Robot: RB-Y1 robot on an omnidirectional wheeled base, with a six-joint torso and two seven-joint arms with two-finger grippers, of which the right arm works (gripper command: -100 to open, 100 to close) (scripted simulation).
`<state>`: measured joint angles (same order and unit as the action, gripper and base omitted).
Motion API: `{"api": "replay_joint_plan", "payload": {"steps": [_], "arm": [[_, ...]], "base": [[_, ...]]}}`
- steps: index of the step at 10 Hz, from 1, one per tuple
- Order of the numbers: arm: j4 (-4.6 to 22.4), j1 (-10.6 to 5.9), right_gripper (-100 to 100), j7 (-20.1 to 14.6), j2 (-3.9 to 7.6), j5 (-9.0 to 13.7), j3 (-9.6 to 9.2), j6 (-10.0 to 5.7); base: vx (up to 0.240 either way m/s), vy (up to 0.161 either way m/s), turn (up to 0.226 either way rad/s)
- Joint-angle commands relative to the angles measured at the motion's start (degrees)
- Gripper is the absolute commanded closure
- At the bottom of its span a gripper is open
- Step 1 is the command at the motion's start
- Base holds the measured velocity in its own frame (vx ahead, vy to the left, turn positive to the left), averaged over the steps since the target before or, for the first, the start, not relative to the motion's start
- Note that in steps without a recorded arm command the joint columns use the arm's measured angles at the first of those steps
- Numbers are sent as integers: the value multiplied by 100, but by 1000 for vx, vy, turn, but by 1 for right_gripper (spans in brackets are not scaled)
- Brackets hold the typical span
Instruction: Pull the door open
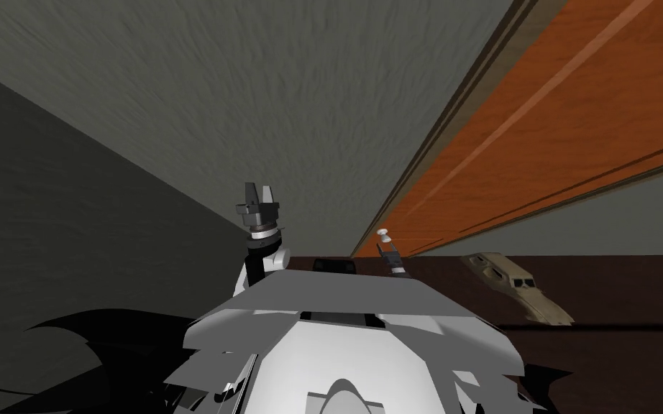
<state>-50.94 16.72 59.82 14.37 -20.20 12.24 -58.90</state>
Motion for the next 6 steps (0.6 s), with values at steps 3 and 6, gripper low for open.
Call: {"api": "replay_joint_plan", "payload": {"steps": [3, 6], "arm": [[325, -132, -100, -39, 139, 125, 182, -126], [353, -29, 100, -44, 92, 119, 165, -130]], "base": [[87, -3, 81], [19, 4, 17]]}}
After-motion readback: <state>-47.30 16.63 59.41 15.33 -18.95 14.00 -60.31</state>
